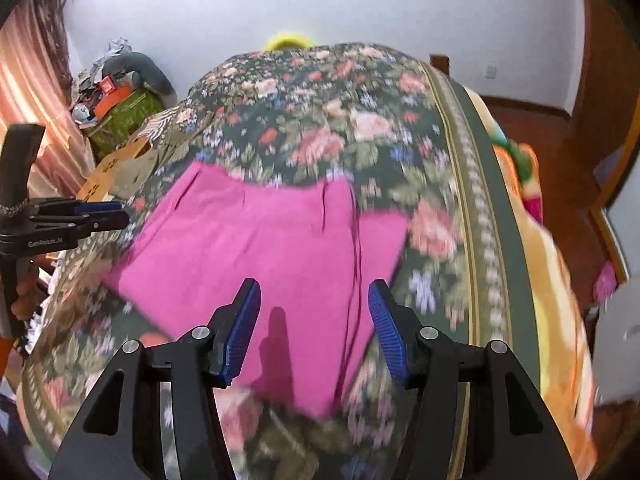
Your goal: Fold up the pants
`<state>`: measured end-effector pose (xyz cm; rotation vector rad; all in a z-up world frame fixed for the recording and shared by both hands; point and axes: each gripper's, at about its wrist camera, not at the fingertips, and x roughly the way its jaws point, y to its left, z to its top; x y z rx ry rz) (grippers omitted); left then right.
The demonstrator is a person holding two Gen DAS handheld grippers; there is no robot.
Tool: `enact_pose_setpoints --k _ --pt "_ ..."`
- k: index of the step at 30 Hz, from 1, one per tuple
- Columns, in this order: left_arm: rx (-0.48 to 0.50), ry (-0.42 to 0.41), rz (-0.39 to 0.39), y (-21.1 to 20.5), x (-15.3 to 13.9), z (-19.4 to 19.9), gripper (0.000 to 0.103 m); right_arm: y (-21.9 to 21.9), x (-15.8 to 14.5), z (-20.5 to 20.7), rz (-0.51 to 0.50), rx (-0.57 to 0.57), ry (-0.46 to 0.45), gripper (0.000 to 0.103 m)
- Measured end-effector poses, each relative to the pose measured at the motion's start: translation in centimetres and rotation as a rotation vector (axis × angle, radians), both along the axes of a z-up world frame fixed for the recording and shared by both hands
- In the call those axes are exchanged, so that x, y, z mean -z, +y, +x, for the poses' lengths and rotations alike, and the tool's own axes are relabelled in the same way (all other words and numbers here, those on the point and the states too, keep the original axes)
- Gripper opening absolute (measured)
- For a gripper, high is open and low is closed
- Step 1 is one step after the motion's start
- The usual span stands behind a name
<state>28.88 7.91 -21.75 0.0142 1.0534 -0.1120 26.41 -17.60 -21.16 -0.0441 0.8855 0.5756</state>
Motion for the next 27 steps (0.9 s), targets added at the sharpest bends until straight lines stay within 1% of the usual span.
enact_pose_setpoints --k 1,2,4,6,7,8,11,12,14,17,19,21,22,23,24,25,26,27 --pt "0.017 -0.001 -0.001 -0.5 0.1 0.8 0.035 0.3 0.0 0.6 -0.005 -0.003 -0.006 0.049" --pt "0.033 -0.001 -0.004 -1.0 0.1 1.4 0.035 0.7 0.2 1.4 -0.008 -0.009 -0.005 0.041" --pt "0.06 0.004 -0.014 -1.9 0.7 2.8 0.034 1.4 0.7 2.9 -0.005 -0.019 0.007 0.031" --pt "0.066 0.009 -0.003 -2.7 1.3 3.7 0.034 2.0 1.2 4.1 -0.023 -0.009 0.005 0.021" --pt "0.064 0.014 0.006 -3.0 1.8 4.3 0.034 2.2 1.6 4.6 -0.038 -0.001 -0.009 0.011" --pt "0.059 0.022 0.012 -3.1 2.3 4.8 0.034 2.4 1.9 4.9 -0.057 0.004 -0.015 0.009" --pt "0.026 0.049 0.066 -3.0 4.5 6.2 0.035 2.3 3.0 5.8 -0.075 0.006 0.0 0.008" --pt "0.023 0.054 0.071 -2.9 5.0 6.5 0.037 2.2 3.2 5.8 -0.075 0.005 -0.003 0.008" --pt "0.011 0.06 0.043 -2.4 5.5 6.9 0.039 2.1 3.2 5.8 -0.075 0.003 -0.005 0.008" --pt "-0.005 0.065 0.017 -1.9 5.1 7.0 0.039 2.2 2.7 5.7 -0.102 0.003 -0.005 0.008" --pt "-0.006 0.054 0.036 -1.9 4.3 6.5 0.039 2.1 2.2 5.5 -0.106 0.011 0.002 0.009" --pt "0.001 0.04 0.037 -1.8 3.6 5.7 0.041 1.8 1.5 5.1 -0.087 0.009 0.007 0.009" --pt "0.004 0.03 0.03 -1.7 3.0 5.2 0.047 1.6 1.2 4.8 -0.081 0.007 0.009 0.015" --pt "0.004 0.018 0.024 -1.6 2.5 4.7 0.051 1.5 0.8 4.3 -0.083 0.008 0.008 0.028" --pt "0.002 -0.001 0.016 -1.4 1.8 4.0 0.063 1.3 0.5 3.9 -0.086 0.01 0.003 0.035" --pt "0.001 -0.016 0.011 -1.3 1.4 3.5 0.072 1.1 0.2 3.5 -0.085 0.011 -0.006 0.046" --pt "0.002 -0.028 0.008 -1.1 1.1 3.0 0.075 0.9 0.0 3.1 -0.081 0.013 -0.018 0.05" --pt "0.008 -0.035 0.005 -0.9 0.8 2.4 0.076 0.6 -0.3 2.6 -0.076 0.016 -0.028 0.05"
